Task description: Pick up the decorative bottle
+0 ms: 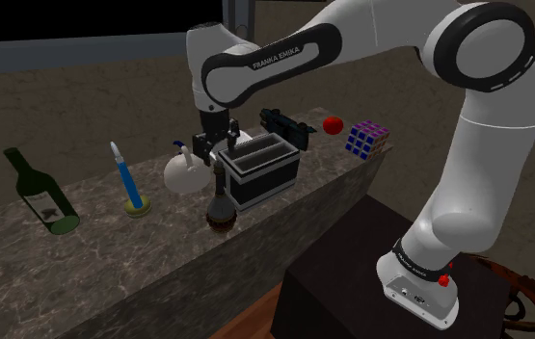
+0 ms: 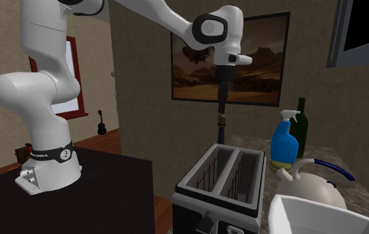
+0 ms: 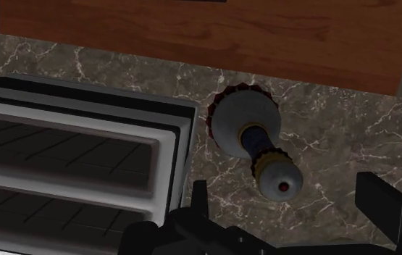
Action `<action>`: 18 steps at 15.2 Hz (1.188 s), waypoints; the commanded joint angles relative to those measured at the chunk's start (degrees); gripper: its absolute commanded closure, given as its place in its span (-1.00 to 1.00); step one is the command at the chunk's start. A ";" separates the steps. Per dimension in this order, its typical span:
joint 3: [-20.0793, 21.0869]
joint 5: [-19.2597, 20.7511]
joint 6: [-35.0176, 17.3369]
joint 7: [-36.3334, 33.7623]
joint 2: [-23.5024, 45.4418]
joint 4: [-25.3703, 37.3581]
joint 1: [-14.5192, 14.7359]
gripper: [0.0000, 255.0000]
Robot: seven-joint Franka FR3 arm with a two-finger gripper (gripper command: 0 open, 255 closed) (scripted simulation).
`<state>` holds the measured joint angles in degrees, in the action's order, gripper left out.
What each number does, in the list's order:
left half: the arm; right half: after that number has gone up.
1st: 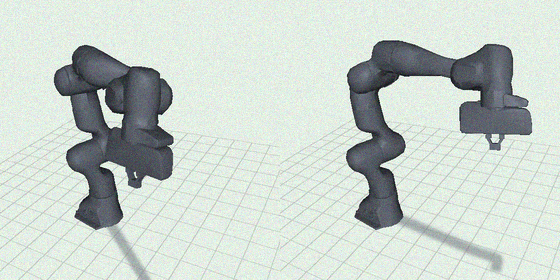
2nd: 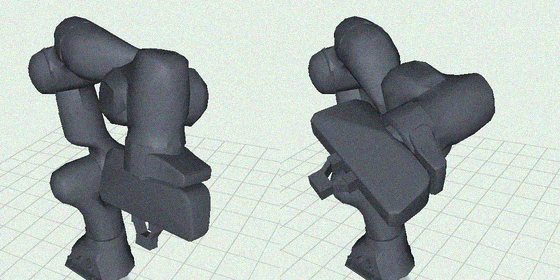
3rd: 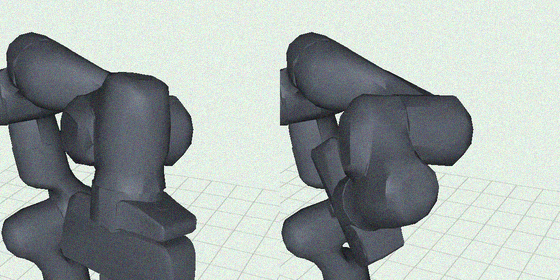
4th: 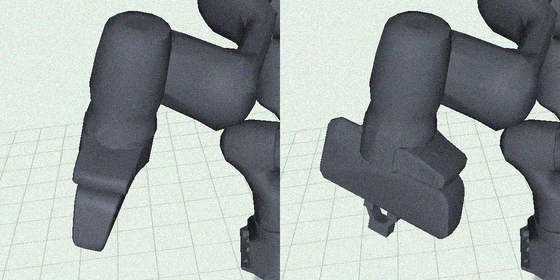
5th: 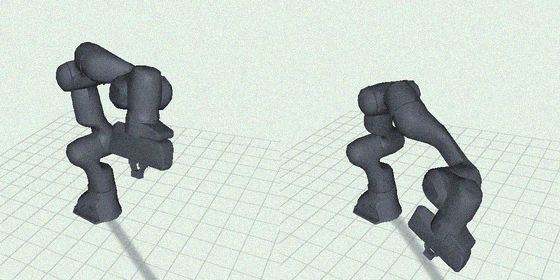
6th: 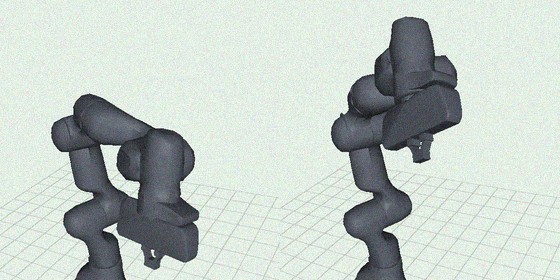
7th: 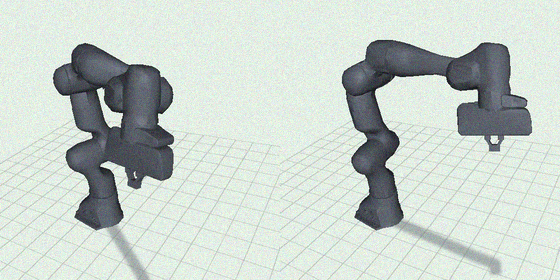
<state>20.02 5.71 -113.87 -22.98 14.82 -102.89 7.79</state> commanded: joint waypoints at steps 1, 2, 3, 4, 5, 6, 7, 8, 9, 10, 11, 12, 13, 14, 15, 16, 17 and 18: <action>-0.07 0.75 -0.62 -0.73 1.92 1.25 0.49 -1.00; -0.12 0.87 -1.29 -0.81 2.19 0.83 0.52 -1.00; -0.17 1.00 -1.97 -0.90 2.48 0.42 0.55 -1.00; -0.22 1.13 -2.63 -0.99 2.77 0.03 0.57 -1.00; -0.27 1.27 -3.30 -1.08 3.07 -0.36 0.60 -1.00; -0.32 1.41 -3.96 -1.17 3.39 -0.72 0.64 -1.00; -0.41 1.65 -5.00 -1.32 3.90 -1.28 0.69 -1.00; -0.40 1.64 -5.00 -1.32 3.89 -1.29 0.69 -1.00; -0.41 1.65 -5.00 -1.32 3.90 -1.28 0.69 -1.00; -0.40 1.65 -4.87 -1.34 3.93 -1.12 0.71 1.00; -0.40 1.65 -4.91 -1.34 3.92 -1.17 0.71 1.00; -0.40 1.63 -4.93 -1.34 3.88 -1.23 0.70 1.00; -0.40 1.64 -4.94 -1.33 3.88 -1.24 0.70 1.00; -0.40 1.63 -4.96 -1.33 3.87 -1.28 0.69 1.00; -0.40 1.63 -4.95 -1.32 3.86 -1.27 0.69 1.00; -0.40 1.63 -4.94 -1.33 3.85 -1.27 0.69 1.00; -0.39 1.62 -4.94 -1.33 3.84 -1.28 0.69 1.00; -0.39 1.62 -4.95 -1.32 3.81 -1.31 0.69 1.00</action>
<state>19.62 7.33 -118.82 -24.30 18.61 -104.16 8.48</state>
